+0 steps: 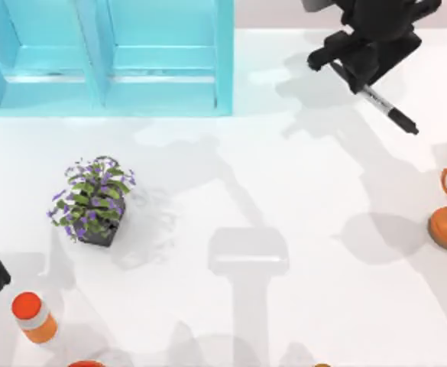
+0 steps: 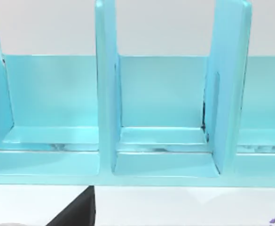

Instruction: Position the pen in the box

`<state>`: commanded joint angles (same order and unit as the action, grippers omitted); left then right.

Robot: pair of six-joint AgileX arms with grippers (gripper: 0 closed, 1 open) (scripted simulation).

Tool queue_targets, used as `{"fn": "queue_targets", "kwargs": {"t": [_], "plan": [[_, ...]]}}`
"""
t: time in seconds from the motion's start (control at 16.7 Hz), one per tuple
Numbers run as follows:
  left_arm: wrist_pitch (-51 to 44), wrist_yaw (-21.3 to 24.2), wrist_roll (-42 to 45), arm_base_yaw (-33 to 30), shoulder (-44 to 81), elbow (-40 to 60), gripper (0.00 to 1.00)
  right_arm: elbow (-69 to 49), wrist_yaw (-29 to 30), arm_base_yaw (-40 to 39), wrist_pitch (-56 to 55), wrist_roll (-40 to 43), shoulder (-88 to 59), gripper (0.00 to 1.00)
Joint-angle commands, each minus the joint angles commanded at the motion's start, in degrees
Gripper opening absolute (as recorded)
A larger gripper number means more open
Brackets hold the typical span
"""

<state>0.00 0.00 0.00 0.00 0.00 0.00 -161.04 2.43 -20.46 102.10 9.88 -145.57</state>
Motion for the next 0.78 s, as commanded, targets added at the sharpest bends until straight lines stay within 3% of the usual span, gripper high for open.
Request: {"fn": "queue_targets", "kwargs": {"t": [0.48, 0.78], "plan": [[0.0, 0.0, 0.0, 0.0, 0.0, 0.0, 1.00, 15.4, 10.5, 30.6, 5.9, -48.4, 7.2, 0.00], [0.0, 0.0, 0.0, 0.0, 0.0, 0.0, 1.00, 23.2, 13.5, 43.5, 3.4, -68.9, 7.6, 0.00]]}}
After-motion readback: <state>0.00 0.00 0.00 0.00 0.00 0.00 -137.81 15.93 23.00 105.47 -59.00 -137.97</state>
